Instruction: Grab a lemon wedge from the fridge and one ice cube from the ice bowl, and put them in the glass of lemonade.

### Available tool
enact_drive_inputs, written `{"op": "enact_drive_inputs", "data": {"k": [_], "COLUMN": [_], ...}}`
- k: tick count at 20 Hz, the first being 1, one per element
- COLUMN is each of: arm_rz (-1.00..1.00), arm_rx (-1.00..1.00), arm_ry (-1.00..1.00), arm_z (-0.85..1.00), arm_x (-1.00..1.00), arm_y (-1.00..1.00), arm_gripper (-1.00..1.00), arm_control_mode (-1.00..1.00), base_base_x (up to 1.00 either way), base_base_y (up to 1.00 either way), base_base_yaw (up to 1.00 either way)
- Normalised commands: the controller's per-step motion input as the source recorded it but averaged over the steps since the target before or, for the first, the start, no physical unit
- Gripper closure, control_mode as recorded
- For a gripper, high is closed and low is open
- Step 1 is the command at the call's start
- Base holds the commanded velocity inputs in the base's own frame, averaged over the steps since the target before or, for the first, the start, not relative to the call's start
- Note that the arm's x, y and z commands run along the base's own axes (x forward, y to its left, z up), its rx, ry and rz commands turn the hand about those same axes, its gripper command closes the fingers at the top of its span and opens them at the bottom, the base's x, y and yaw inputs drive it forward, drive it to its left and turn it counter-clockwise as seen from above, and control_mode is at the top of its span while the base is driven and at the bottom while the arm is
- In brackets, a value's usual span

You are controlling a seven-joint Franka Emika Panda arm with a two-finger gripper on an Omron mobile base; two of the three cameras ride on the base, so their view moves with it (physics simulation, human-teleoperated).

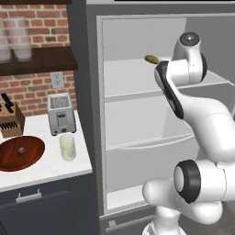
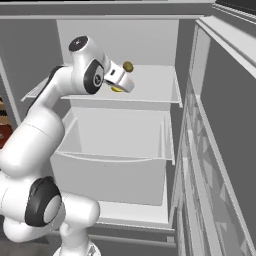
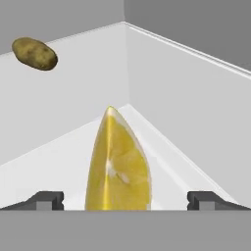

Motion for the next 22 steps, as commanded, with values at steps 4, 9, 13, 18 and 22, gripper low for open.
{"op": "enact_drive_inputs", "data": {"k": [4, 9, 13, 18, 22], "arm_rz": [0.00, -0.01, -0.03, -0.02, -0.02], "arm_rx": [0.00, 0.00, 0.00, 0.00, 0.00], "arm_ry": [0.00, 0.01, 0.03, 0.01, 0.00], "arm_z": [-0.07, -0.21, -0.24, -0.21, -0.19], "arm_x": [0.34, 0.13, 0.00, 0.02, 0.08], "arm_y": [-0.05, 0.00, 0.00, 0.00, 0.00], "arm_gripper": [-1.00, -1.00, -1.00, 1.00, 1.00], "arm_control_mode": [-1.00, -1.00, -1.00, -1.00, -1.00], "base_base_x": [0.00, 0.00, 0.00, 0.00, 0.00], "base_base_y": [0.00, 0.00, 0.00, 0.00, 0.00], "base_base_yaw": [0.00, 0.00, 0.00, 0.00, 0.00]}}
